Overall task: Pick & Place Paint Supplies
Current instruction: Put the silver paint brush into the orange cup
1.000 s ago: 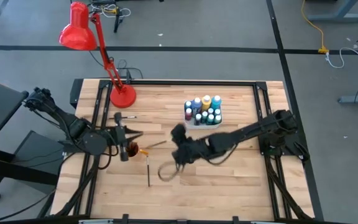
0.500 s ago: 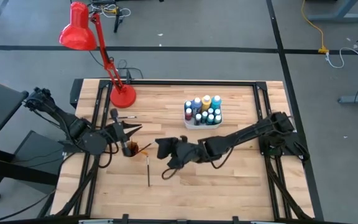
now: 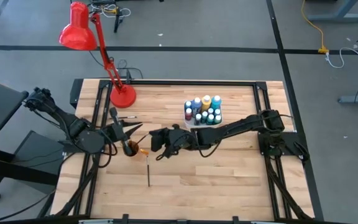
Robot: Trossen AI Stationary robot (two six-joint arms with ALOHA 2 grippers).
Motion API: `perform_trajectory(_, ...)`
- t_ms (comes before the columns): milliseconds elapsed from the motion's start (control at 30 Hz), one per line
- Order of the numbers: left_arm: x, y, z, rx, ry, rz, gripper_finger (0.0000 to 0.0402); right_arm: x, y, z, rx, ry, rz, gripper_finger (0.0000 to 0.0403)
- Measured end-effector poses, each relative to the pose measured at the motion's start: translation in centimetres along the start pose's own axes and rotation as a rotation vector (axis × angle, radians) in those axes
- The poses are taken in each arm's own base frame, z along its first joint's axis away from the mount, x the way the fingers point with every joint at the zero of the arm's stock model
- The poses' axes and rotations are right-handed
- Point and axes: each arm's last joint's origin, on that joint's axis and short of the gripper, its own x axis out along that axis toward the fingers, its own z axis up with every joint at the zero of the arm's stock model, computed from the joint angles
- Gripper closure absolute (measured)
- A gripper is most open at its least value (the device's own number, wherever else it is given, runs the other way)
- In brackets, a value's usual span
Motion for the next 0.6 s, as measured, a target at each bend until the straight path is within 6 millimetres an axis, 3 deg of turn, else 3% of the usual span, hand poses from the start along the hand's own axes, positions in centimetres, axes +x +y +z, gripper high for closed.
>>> perform_trajectory(200, -0.01, -0.17, 0.01, 0.0, -0.004, -0.056, 0.0368, -0.12, -0.82, -0.15, 0.004, -0.066, -0.127, 0.0398)
perform_trajectory(600, -0.01, -0.22, 0.14, -0.01, -0.013, -0.08, 0.0368, 0.34, 0.04, -0.82, -0.046, 0.005, -0.041, 0.04)
